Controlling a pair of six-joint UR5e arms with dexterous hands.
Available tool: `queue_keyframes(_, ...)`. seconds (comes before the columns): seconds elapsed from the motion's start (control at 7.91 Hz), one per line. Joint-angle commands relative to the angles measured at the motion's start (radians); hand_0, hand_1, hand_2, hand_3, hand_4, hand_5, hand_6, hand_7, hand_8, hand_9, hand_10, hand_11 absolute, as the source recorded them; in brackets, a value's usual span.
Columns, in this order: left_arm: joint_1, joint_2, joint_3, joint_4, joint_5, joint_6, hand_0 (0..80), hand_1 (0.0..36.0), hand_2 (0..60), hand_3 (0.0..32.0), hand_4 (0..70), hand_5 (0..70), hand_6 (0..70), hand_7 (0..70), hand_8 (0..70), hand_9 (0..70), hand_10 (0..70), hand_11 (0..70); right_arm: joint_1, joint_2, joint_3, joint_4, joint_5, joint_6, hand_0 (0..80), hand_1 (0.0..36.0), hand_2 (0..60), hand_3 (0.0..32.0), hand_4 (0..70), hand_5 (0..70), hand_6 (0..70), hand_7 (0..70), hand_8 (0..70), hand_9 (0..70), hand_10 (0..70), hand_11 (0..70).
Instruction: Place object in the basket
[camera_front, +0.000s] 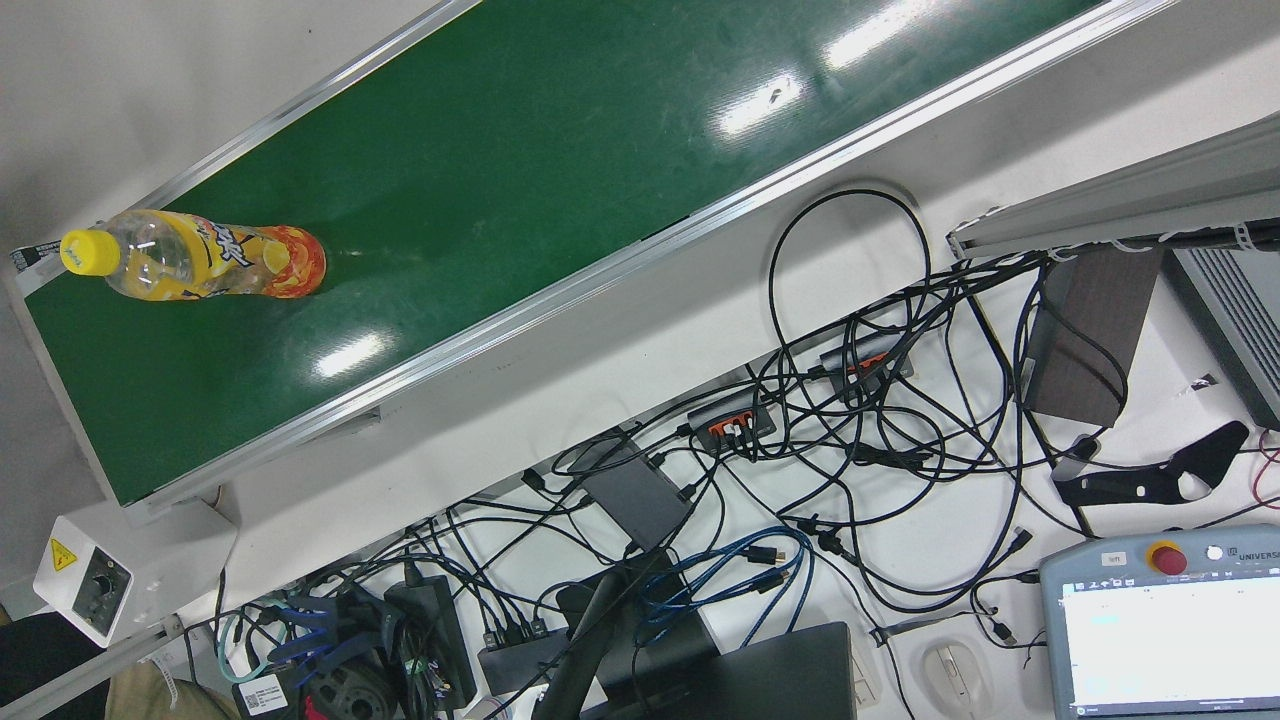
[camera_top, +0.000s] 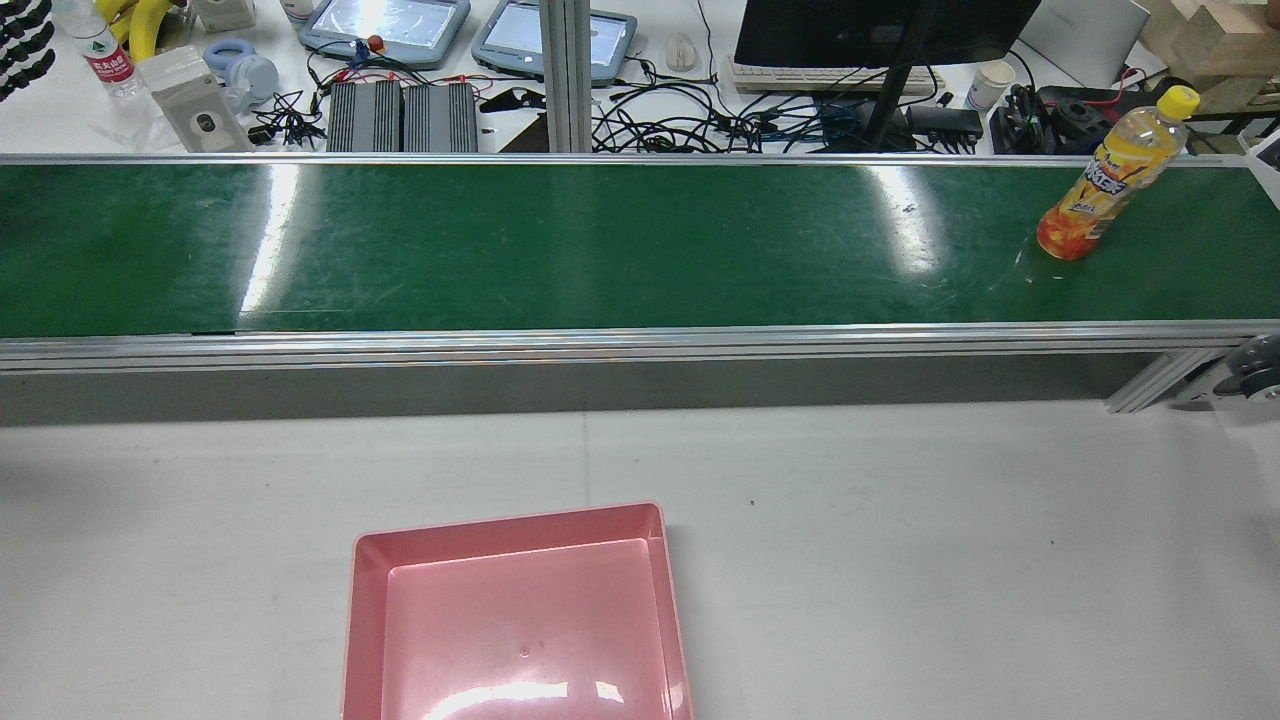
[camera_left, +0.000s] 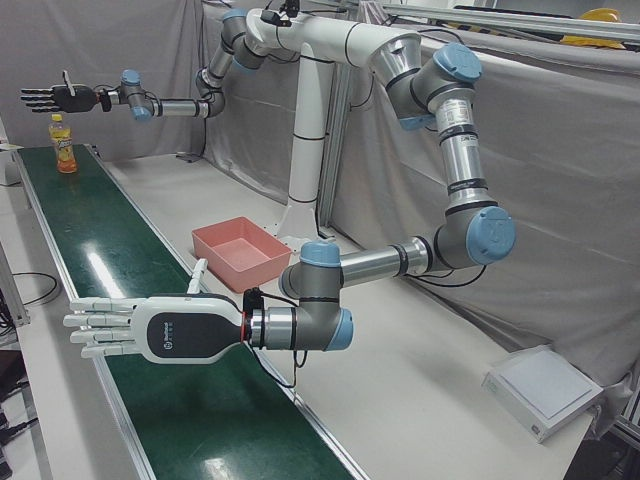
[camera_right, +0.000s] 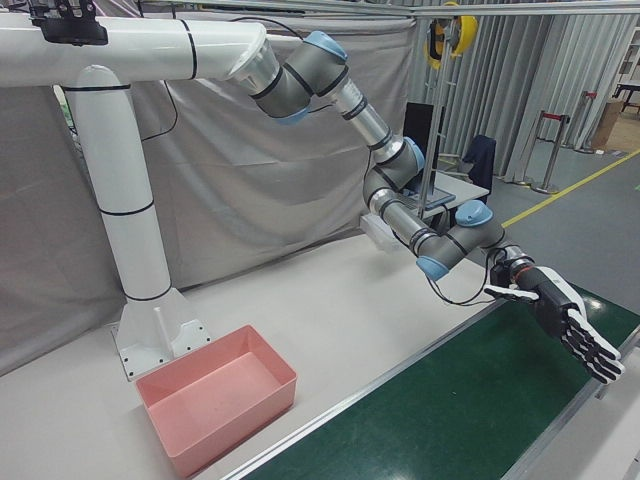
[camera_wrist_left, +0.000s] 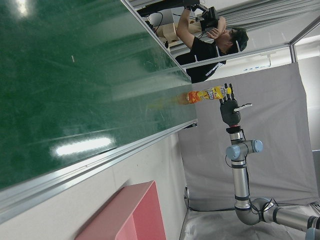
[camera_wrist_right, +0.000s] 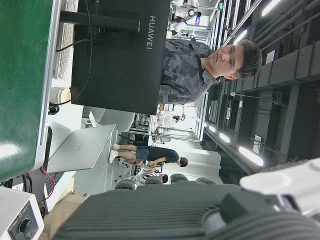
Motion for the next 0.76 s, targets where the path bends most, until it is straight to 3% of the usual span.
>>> queue_keyframes(0.0,0.0,0.0,0.0,0.001,0.0,-0.001,51.0,1.3,0.0,0.6,4.2,0.0,0.0,0.0,0.0,0.0,0.0,0.0,0.0,0.0,0.001,-0.001,0.0,0.0,0.0,0.0,0.0,0.0,0.0,0.0,0.0,0.0,0.0,0.0,0.0,0.0)
queue_keyframes(0.63,0.0,0.0,0.0,0.002,0.0,0.001,51.7,1.7,0.0,0.4,4.0,0.0,0.0,0.0,0.0,0.0,0.0,0.0,0.0,0.0,0.0,0.001,0.0,0.0,0.0,0.0,0.0,0.0,0.0,0.0,0.0,0.0,0.0,0.0,0.0,0.0)
